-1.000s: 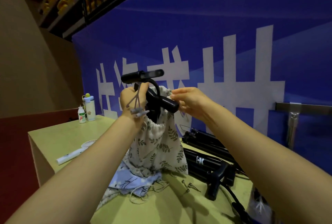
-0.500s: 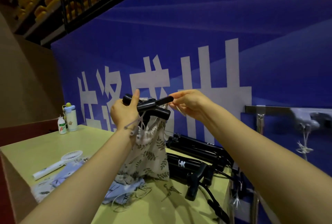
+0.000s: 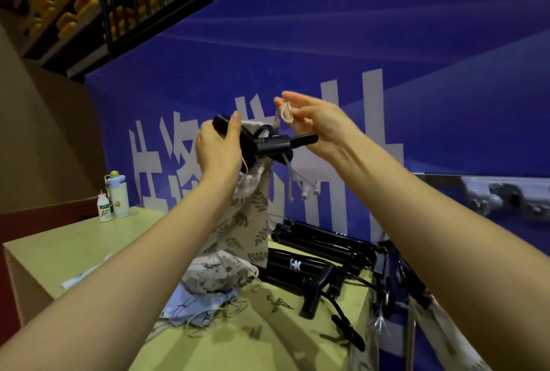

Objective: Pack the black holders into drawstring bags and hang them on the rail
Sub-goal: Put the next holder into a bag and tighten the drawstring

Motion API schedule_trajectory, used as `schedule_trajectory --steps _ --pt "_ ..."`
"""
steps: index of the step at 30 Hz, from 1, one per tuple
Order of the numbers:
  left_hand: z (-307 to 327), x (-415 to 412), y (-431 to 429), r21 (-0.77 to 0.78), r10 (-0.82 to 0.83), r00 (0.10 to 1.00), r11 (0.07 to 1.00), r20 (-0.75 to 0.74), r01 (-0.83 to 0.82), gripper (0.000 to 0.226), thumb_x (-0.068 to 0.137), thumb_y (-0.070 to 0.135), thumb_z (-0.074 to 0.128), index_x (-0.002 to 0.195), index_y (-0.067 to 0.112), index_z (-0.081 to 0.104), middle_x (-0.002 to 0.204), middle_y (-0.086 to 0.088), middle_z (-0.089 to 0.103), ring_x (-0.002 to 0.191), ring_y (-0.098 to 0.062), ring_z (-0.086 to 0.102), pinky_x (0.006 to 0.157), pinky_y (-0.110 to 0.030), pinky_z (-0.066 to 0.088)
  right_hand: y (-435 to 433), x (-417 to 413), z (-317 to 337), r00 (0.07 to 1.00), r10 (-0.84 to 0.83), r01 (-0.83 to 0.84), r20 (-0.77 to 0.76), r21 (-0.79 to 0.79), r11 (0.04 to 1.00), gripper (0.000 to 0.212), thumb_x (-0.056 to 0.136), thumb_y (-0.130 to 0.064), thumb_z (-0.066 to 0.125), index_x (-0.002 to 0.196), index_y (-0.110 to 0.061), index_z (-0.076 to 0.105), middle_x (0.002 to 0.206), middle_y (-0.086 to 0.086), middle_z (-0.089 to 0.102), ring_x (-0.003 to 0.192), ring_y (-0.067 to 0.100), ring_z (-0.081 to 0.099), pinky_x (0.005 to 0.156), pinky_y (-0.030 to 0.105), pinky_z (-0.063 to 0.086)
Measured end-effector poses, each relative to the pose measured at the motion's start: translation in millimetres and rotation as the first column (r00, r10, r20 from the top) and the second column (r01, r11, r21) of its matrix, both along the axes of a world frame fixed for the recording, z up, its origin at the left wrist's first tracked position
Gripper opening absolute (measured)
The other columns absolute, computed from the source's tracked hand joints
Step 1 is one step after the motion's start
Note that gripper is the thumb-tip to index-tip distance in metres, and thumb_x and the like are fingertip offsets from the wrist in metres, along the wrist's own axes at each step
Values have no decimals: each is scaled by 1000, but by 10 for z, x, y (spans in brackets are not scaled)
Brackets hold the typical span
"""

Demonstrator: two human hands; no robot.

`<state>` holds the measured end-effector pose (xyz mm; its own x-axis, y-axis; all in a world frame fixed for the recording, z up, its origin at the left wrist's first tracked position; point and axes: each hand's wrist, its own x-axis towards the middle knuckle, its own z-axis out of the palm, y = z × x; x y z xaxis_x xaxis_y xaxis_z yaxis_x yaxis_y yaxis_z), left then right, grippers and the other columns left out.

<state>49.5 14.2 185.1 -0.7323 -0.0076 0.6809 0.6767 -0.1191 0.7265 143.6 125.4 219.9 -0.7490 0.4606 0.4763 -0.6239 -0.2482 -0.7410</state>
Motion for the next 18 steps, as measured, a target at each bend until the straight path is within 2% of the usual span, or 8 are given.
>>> schedule_trajectory --steps 3,5,8,9,11,13,15,18 --pt "167 243 -9 31 -8 998 999 -54 10 42 93 43 49 114 7 54 113 -8 60 96 -18 59 60 -16 39 -21 270 131 997 -59 63 -56 70 996 35 86 22 38 112 7 57 107 16 63 112 25 61 83 22 54" --pt "265 456 -13 31 -20 995 999 -101 23 42 93 44 50 109 6 57 104 -5 61 87 -14 57 55 -14 37 -7 453 209 988 -113 124 -108 102 987 33 85 23 40 99 2 61 96 13 65 96 19 66 78 20 55" --pt "370 813 66 24 -108 985 993 -136 112 40 91 45 52 91 5 56 78 1 55 66 -8 51 49 -8 38 50 805 282 955 -224 245 -195 89 966 36 86 23 37 87 -2 62 90 12 64 80 15 65 68 18 57" --pt "377 953 116 25 -148 980 988 -130 152 39 91 44 53 87 5 57 74 1 54 63 -9 50 50 -8 38 89 934 274 935 -287 315 -209 114 942 34 87 19 38 85 -4 63 89 11 64 78 16 65 66 18 56" --pt "308 1239 286 44 -266 961 962 -79 270 41 90 44 55 85 3 62 74 -2 57 66 -14 54 59 -22 44 180 1236 222 869 -443 486 -222 208 849 32 89 12 41 82 -8 65 85 8 66 78 18 64 66 20 54" --pt "233 1420 415 58 -330 944 942 -25 331 39 89 43 57 74 7 60 70 -2 58 63 -15 54 59 -29 46 303 1393 155 842 -494 539 -218 287 792 35 88 11 43 76 -11 68 80 6 68 75 18 66 66 23 53" --pt "95 1764 598 29 -433 901 901 26 432 39 89 41 58 62 13 53 62 1 52 56 -12 50 55 -26 41 454 1781 47 814 -541 580 -213 360 731 41 85 14 42 72 -13 72 75 5 71 71 17 67 73 28 54" --pt "-62 2140 829 24 -553 829 833 81 553 38 89 41 58 70 8 59 70 -5 60 64 -17 56 64 -33 47 650 2307 -39 782 -601 604 -166 444 662 38 84 13 46 74 -13 72 76 6 71 71 17 67 75 27 54"
